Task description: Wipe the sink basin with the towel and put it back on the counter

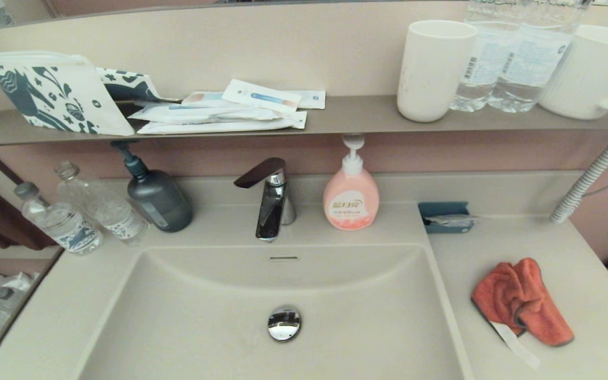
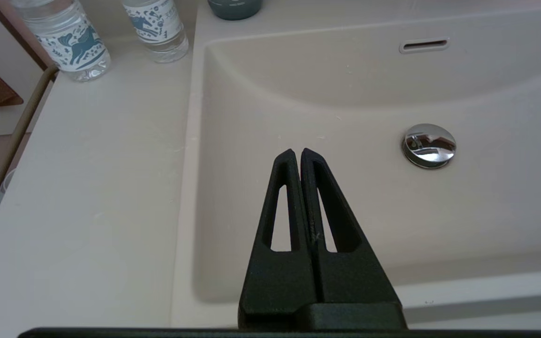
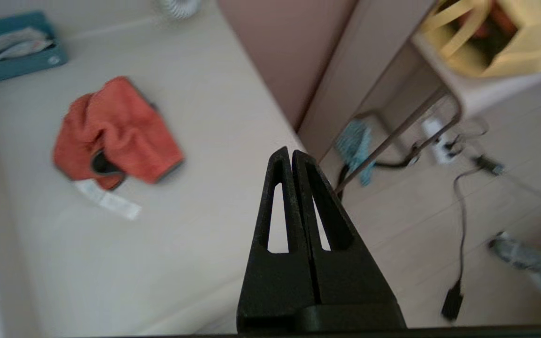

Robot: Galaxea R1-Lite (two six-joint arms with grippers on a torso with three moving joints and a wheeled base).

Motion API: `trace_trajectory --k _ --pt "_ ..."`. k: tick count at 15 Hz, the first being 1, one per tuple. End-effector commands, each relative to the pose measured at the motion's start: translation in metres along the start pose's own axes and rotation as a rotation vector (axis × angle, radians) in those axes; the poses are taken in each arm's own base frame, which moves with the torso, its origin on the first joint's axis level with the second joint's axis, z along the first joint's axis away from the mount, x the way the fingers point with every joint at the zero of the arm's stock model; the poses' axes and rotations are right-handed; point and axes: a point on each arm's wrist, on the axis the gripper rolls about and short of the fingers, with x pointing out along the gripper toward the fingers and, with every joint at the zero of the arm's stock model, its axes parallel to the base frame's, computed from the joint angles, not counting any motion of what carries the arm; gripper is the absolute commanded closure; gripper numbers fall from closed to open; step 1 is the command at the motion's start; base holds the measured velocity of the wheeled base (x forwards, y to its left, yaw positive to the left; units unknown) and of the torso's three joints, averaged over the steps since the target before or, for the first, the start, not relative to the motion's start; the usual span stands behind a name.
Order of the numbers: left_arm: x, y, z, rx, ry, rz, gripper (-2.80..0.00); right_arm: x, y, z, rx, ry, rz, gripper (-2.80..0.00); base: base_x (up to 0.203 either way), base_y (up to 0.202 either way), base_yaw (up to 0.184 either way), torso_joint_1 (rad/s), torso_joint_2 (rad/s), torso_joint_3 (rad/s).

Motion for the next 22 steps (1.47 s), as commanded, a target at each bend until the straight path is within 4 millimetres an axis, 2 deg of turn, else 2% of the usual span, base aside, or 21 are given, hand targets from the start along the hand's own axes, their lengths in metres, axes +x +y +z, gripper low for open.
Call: trace_trajectory --k 1,3,4,8,11,14,18,22 --pt "0.000 0.000 0.000 0.001 0.001 0.000 0.00 -0.018 -0.010 -0.017 0.021 -0.088 -0.015 0.00 0.000 0.000 0.000 0.000 0.00 0.000" --pt "0.000 0.000 0.000 0.001 0.001 0.001 0.00 -0.025 -0.014 -0.041 -0.021 -0.149 0.032 0.00 0.000 0.000 0.000 0.000 0.00 0.000" --pt "0.000 0.000 0.000 0.001 0.001 0.001 0.00 -0.022 -0.012 -0.053 -0.041 -0.163 0.081 0.00 0.000 0.000 0.000 0.000 0.00 0.000" --pt "0.000 0.000 0.000 0.000 0.001 0.001 0.00 0.015 0.009 -0.084 -0.024 -0.155 0.264 0.00 0.000 0.000 0.000 0.000 0.00 0.000" --pt "0.000 0.000 0.000 0.000 0.001 0.001 0.00 0.041 0.022 -0.109 -0.020 -0.237 0.367 0.00 0.000 0.000 0.000 0.000 0.00 0.000" --pt "0.000 0.000 0.000 0.000 0.002 0.002 0.00 0.045 0.026 -0.116 -0.035 -0.255 0.451 0.00 0.000 0.000 0.000 0.000 0.00 0.000" --pt "0.000 0.000 0.000 0.000 0.001 0.001 0.00 0.047 0.027 -0.122 -0.137 -0.240 0.478 0.00 0.000 0.000 0.000 0.000 0.00 0.000" --pt "0.000 0.000 0.000 0.002 0.001 0.001 0.00 0.048 0.028 -0.127 -0.115 -0.174 0.492 0.00 0.000 0.000 0.000 0.000 0.00 0.000"
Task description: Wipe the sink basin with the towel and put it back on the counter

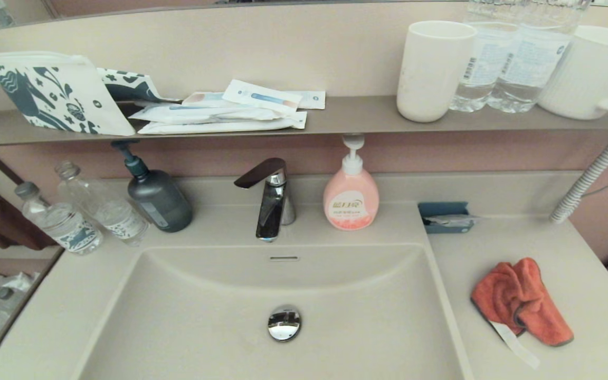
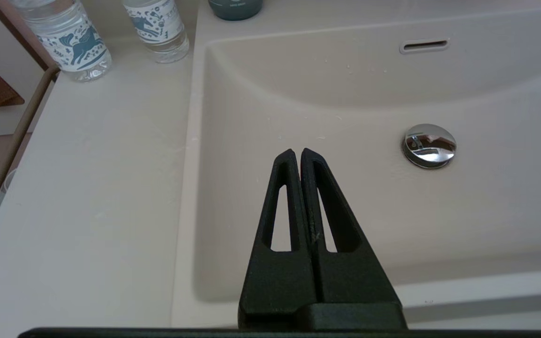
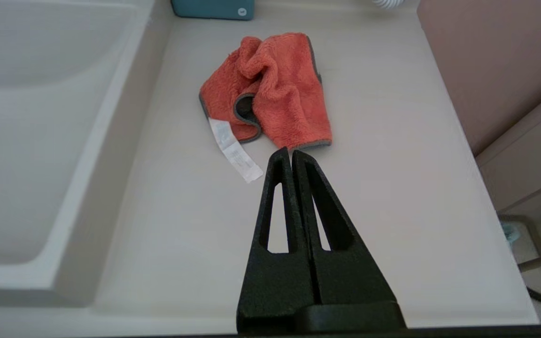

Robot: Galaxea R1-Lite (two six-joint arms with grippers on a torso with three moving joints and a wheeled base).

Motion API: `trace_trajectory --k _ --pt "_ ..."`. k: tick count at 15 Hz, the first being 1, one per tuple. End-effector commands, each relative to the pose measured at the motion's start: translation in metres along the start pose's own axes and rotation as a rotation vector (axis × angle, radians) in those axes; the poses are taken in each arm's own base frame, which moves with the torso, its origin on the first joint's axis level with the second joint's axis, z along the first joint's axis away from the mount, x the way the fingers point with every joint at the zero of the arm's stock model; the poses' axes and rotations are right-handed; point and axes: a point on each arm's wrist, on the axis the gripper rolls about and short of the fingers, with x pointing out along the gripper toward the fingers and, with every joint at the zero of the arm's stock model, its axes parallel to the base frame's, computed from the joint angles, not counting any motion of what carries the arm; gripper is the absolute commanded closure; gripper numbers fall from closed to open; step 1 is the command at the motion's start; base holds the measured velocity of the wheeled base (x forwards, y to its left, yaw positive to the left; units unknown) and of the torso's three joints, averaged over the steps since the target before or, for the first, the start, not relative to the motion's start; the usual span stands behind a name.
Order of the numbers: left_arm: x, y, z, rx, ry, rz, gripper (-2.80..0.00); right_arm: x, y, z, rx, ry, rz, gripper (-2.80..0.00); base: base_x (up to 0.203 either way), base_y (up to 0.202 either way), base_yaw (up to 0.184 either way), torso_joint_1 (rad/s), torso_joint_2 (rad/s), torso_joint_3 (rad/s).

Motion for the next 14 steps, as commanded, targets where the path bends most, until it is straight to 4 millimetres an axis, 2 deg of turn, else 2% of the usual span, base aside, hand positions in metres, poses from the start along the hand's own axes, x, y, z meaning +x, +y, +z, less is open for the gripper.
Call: trace_trajectory --k 1,14 --pt "0.0001 0.0000 0.0000 0.002 0.002 0.001 0.00 0.0001 0.0000 0.0003 0.002 0.002 0.002 0.00 0.000 0.000 0.000 0.000 0.00 0.000" --pt "0.0001 0.0000 0.0000 0.000 0.001 0.000 0.00 0.0000 0.0001 0.0004 -0.004 0.000 0.009 0.00 0.000 0.000 0.000 0.000 0.00 0.000"
